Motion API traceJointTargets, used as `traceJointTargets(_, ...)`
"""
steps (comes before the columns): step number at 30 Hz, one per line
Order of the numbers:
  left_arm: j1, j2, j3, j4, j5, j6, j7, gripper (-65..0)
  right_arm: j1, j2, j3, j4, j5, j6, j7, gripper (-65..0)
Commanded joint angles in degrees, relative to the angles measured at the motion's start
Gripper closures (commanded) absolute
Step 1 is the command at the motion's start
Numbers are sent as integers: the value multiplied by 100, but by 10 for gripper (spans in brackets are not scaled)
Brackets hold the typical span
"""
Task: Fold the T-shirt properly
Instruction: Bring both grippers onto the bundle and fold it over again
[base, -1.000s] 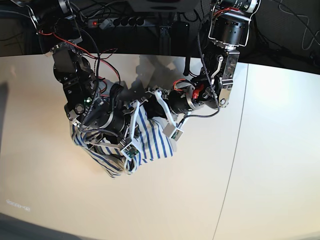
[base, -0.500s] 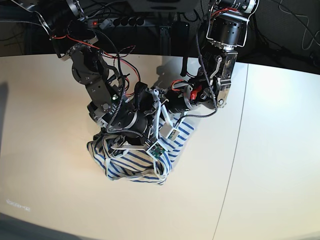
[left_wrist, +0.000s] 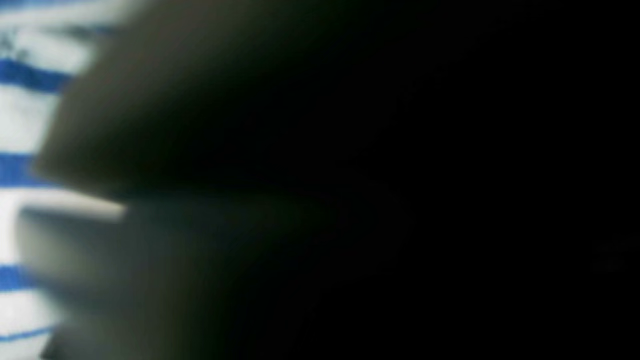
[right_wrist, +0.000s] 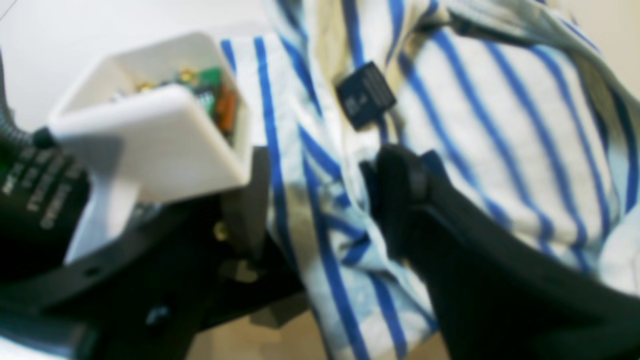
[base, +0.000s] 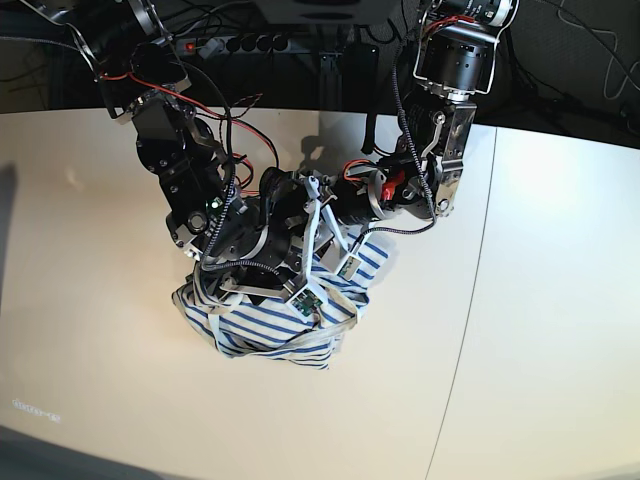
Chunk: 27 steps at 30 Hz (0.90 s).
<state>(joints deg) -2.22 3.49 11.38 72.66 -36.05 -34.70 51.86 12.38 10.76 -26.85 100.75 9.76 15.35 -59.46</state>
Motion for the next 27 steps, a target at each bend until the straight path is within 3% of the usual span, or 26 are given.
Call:
traceJointTargets(1,15,44,17,50,-157,63,310,-99,114,-48,-9,92,229,-144,201,-349)
traceJointTargets(17,68,-264,17,728,-337,61,632,-99,673,-48,-7,275,197,-146,203,-347)
traceJointTargets(27,68,-656,13,728,-334,61,693,-99,953,17,177,275,-546,-153,273,-347)
